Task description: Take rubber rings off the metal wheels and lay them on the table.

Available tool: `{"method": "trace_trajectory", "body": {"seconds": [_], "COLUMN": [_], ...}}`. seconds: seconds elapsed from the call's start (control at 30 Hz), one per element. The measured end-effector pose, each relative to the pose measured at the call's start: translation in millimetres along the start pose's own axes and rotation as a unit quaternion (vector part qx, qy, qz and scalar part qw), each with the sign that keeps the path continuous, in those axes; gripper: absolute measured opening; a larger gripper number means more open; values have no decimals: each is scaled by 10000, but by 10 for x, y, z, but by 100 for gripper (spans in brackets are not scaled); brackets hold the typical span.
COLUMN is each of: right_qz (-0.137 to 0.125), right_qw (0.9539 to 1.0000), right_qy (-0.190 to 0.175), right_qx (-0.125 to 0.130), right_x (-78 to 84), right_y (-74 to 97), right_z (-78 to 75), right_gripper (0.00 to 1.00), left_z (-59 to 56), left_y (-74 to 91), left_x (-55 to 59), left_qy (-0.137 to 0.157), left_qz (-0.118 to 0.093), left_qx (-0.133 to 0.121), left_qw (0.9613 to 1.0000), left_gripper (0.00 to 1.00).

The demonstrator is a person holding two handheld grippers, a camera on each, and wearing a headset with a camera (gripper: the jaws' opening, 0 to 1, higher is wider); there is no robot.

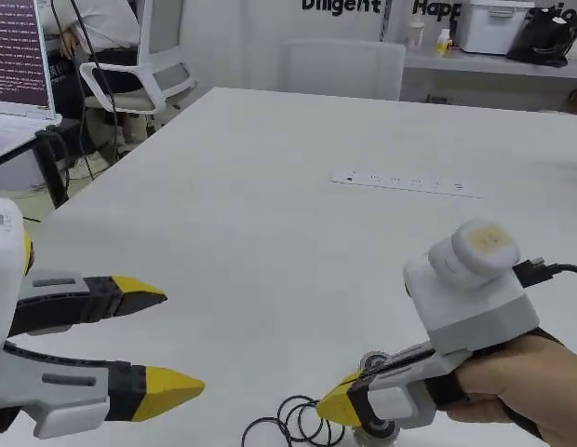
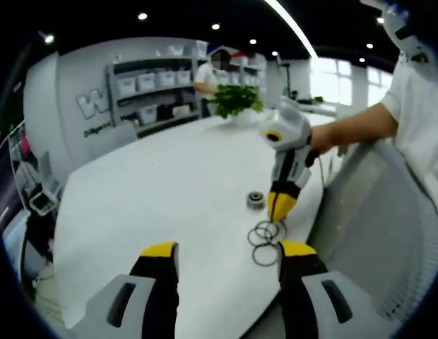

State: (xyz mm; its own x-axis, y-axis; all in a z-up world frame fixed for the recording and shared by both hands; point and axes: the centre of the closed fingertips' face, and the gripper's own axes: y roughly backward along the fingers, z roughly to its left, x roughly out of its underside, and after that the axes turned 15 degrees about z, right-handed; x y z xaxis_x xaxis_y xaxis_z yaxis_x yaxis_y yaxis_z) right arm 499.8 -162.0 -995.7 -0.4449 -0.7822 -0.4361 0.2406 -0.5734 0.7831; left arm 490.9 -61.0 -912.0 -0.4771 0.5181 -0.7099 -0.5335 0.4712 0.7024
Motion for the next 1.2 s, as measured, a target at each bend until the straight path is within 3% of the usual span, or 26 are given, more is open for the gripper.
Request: {"method": "trace_trajectory", "body": {"seconds": [0.17,0.3,0.53,0.87,1.2], "right_qz": [225,506,384,-17,-288], "right_qw": [9993,9964,9954,9953,9916], "right_qy": [247,480,586,659,956], "right_qx": [156,489,656,704,822], "right_x": [81,174,118,-70,-192], "right_y": [-79,-129,-75,92,350], "right_z": [-10,-89,-102,-27,81], "right_gripper": [0,0,6,13,31], "left_z": [-14,-18,-12,-37,-65], "left_y": [6,11,26,29,10], "left_x": [58,83,84,102,82], "left_qy": [58,107,190,111,123], "left_qz": [27,27,-64,3,-17], "left_qx": [2,13,-20,28,127], "left_qw": [10000,9999,9998,9999,9998], "left_gripper": [57,57,57,59,66]}}
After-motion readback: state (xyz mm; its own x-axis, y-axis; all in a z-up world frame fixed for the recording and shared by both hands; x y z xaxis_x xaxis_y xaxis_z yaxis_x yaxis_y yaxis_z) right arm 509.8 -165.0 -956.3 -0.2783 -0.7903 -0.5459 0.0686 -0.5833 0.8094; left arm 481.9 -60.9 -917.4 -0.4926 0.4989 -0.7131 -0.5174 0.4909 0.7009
